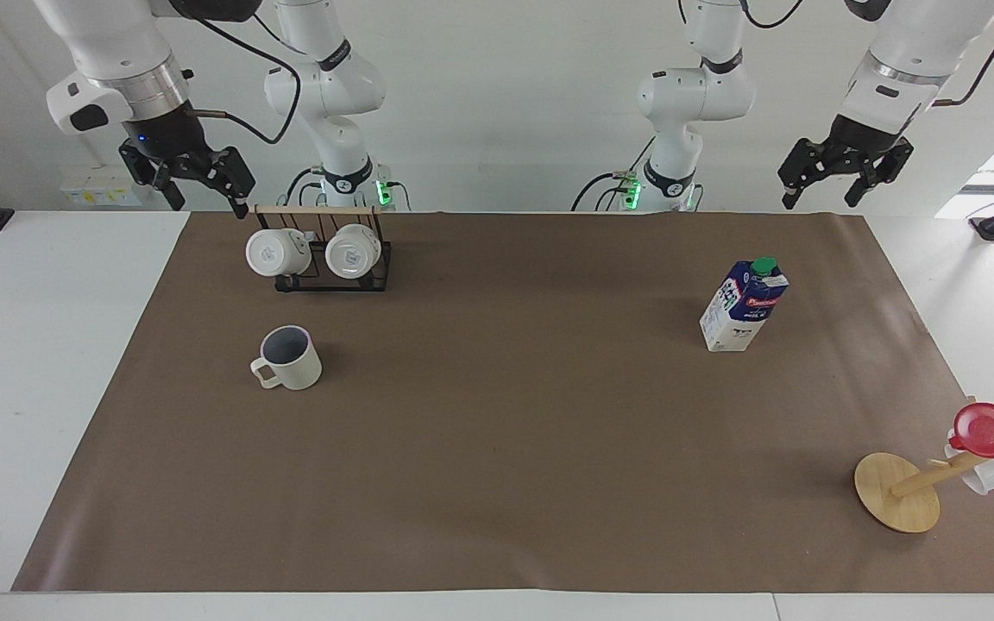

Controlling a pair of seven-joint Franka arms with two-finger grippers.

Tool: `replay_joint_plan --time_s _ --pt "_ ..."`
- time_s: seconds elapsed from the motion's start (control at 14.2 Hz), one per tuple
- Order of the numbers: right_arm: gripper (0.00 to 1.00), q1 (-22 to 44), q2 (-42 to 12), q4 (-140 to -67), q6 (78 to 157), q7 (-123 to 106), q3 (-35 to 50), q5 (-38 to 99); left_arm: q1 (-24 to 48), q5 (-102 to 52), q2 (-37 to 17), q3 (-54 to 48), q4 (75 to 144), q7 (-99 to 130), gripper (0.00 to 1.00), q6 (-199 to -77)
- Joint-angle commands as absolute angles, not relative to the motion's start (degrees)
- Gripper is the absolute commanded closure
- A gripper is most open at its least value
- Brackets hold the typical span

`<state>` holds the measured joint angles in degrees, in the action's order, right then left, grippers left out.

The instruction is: Place cup and milk on table

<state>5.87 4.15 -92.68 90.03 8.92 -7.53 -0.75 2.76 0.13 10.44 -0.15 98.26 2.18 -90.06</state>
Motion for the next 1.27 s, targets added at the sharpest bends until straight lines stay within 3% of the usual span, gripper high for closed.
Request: replay_joint_plan --time_s 0.0,0.28,0.7,1.2 --pt "0.0 7.7 5.0 -99.0 95.5 12.6 -7.0 -0.6 2.0 0.9 10.5 -0.7 97.5 2.4 0.0 -88.8" --pt "0.0 9.2 4.0 -105.5 103.1 12.5 -7.0 -0.5 2.0 0.9 10.5 -0.7 97.5 2.4 0.0 -88.8" --pt "0.0 10.9 -1.8 -114.9 119.1 11.9 -6.9 -0.5 2.0 0.9 10.5 -0.7 97.5 2.4 0.0 -88.8" --pt "0.0 10.1 -5.2 -122.7 131.4 8.1 -7.0 -0.5 2.0 0.9 10.5 -0.7 97.5 2.4 0.0 -88.8"
